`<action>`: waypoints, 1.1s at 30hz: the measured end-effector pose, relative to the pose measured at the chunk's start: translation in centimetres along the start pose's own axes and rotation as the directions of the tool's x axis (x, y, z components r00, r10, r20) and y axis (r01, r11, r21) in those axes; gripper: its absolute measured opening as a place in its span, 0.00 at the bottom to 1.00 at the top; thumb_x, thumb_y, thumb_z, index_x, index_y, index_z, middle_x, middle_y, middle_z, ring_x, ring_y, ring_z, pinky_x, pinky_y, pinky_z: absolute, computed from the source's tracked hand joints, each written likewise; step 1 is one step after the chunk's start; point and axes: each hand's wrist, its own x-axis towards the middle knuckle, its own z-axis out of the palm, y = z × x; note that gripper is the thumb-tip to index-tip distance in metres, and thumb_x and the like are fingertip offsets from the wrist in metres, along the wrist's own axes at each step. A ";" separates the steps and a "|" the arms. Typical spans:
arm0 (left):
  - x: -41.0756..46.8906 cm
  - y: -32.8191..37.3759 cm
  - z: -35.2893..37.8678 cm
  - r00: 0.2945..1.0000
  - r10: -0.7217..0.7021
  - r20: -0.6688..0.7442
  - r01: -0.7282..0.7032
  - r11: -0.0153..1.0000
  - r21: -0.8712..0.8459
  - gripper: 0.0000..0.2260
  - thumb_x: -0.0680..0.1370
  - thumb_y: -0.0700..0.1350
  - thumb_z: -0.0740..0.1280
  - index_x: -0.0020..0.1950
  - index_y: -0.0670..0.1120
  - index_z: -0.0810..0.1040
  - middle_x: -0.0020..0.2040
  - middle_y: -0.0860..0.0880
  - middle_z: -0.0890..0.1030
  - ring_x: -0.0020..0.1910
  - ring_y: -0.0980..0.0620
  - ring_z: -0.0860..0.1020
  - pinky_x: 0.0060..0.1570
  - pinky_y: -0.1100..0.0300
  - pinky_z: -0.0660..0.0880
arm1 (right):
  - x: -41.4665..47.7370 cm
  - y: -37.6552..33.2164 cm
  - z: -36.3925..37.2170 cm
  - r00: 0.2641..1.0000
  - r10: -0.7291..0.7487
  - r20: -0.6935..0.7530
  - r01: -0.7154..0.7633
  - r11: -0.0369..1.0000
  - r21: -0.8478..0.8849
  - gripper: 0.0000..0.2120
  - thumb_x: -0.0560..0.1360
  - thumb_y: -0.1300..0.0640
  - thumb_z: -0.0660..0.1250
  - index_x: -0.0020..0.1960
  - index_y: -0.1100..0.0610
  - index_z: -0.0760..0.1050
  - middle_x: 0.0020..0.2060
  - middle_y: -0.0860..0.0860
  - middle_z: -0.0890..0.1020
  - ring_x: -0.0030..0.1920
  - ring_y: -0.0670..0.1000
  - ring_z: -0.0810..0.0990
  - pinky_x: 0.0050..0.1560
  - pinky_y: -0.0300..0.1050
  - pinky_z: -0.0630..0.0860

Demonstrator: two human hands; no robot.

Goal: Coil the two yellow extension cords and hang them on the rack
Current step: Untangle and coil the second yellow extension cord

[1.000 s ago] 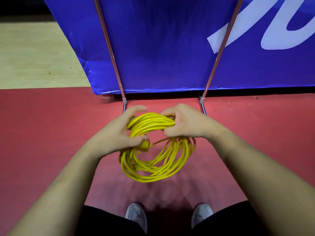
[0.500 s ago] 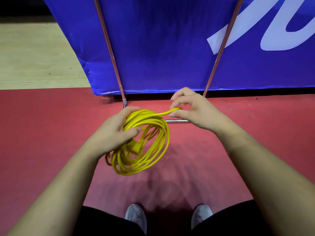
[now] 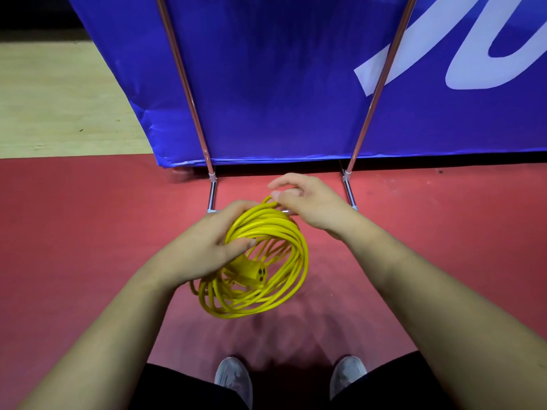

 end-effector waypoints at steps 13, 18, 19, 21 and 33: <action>0.5 -0.8 -0.5 0.965 -0.171 -0.200 0.151 0.982 -0.113 0.18 0.74 0.41 0.71 0.58 0.59 0.72 0.44 0.67 0.79 0.42 0.67 0.77 0.45 0.71 0.69 | -1.9 -2.3 -0.6 0.985 -0.124 0.122 0.138 0.985 -0.107 0.16 0.82 0.59 0.58 0.64 0.67 0.75 0.55 0.56 0.81 0.54 0.43 0.77 0.56 0.33 0.70; 0.7 -0.8 -0.4 0.952 -0.208 -0.226 0.185 0.976 -0.117 0.16 0.73 0.45 0.71 0.56 0.59 0.72 0.42 0.58 0.81 0.40 0.65 0.77 0.45 0.64 0.71 | -1.4 -1.0 1.0 0.979 -0.203 -0.037 0.188 0.952 -0.242 0.15 0.79 0.44 0.60 0.55 0.53 0.78 0.54 0.53 0.78 0.55 0.45 0.74 0.58 0.37 0.68; 0.8 -1.0 -0.4 0.938 -0.243 -0.246 0.214 0.967 -0.138 0.15 0.73 0.45 0.71 0.55 0.58 0.73 0.41 0.56 0.80 0.38 0.62 0.77 0.43 0.61 0.72 | -1.3 -0.8 1.1 0.953 -0.250 -0.170 0.209 0.952 -0.225 0.11 0.78 0.47 0.63 0.52 0.52 0.78 0.51 0.52 0.78 0.51 0.46 0.76 0.55 0.37 0.71; 1.1 -1.2 -0.6 0.909 -0.325 -0.263 0.262 0.933 -0.247 0.14 0.70 0.46 0.71 0.53 0.55 0.74 0.36 0.52 0.79 0.32 0.54 0.76 0.37 0.55 0.72 | -1.5 -1.1 1.2 0.928 -0.250 -0.277 0.253 0.967 -0.025 0.05 0.77 0.61 0.63 0.48 0.59 0.78 0.43 0.56 0.80 0.41 0.53 0.79 0.44 0.44 0.75; 1.3 -0.6 -0.5 0.861 -0.495 -0.116 0.276 0.647 -0.711 0.12 0.73 0.30 0.67 0.54 0.40 0.71 0.34 0.41 0.72 0.24 0.50 0.69 0.27 0.59 0.69 | -2.1 0.4 4.3 0.911 -0.358 -0.202 0.242 0.864 -0.441 0.22 0.67 0.54 0.75 0.57 0.55 0.71 0.51 0.50 0.75 0.51 0.49 0.75 0.54 0.42 0.72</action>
